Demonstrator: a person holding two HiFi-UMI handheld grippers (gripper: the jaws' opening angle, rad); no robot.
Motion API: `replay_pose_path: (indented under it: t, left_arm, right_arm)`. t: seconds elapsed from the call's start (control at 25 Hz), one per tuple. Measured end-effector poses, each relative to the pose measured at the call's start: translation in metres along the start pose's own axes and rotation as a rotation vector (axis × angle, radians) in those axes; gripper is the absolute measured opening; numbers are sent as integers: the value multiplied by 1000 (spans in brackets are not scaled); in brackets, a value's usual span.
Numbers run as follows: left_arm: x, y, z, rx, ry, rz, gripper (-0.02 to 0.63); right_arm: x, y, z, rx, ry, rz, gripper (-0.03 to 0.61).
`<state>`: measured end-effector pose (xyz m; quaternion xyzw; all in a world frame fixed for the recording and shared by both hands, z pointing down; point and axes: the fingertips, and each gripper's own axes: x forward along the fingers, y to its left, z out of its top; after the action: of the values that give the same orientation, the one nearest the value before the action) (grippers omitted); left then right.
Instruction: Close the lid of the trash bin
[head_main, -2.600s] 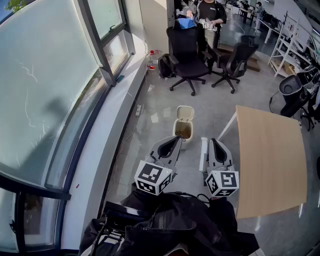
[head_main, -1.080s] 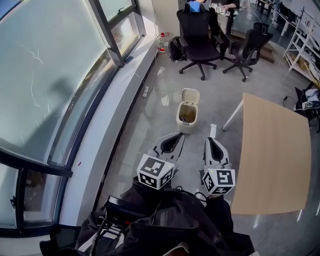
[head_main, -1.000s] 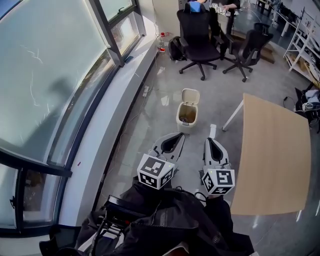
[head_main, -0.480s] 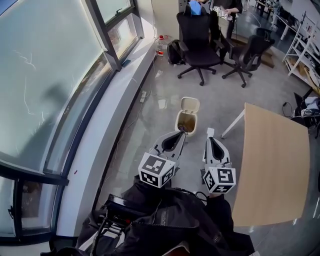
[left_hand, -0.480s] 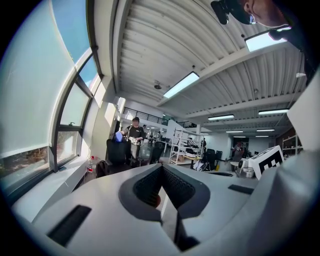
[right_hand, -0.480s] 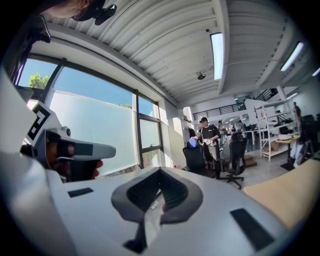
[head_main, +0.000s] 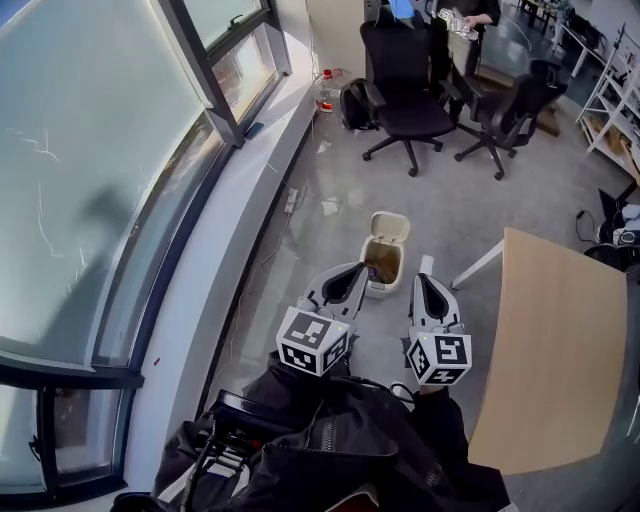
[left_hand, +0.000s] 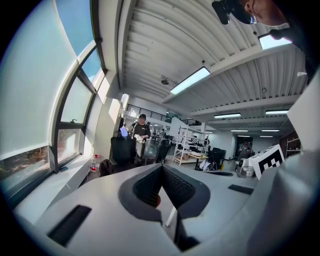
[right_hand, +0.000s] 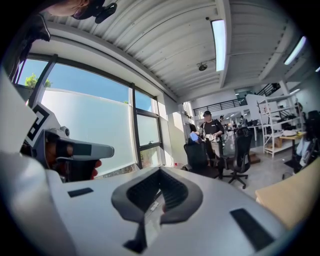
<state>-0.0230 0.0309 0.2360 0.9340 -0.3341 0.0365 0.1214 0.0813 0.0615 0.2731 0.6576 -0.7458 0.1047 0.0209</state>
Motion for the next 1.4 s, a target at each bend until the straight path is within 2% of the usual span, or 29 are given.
replay_pose_path:
  t: [0.4, 0.72, 0.84, 1.0, 1.2, 1.4]
  left_arm:
    - [73, 62, 0, -39, 50, -76, 0]
    - [109, 66, -9, -68, 84, -130, 0]
    - [118, 68, -19, -73, 108, -109, 0]
    - [126, 75, -24, -66, 135, -42, 0]
    - [134, 96, -24, -54, 137, 56, 0]
    - [136, 112, -53, -22, 184, 131, 0]
  right_arm:
    - [84, -16, 9, -27, 33, -50, 5]
    - [103, -31, 2, -25, 81, -91, 5]
    - [102, -42, -2, -17, 91, -94, 5]
    - [106, -59, -4, -5, 113, -73, 5]
    - [129, -68, 0, -29, 108, -2, 5]
    - [145, -80, -34, -37, 148, 60, 5]
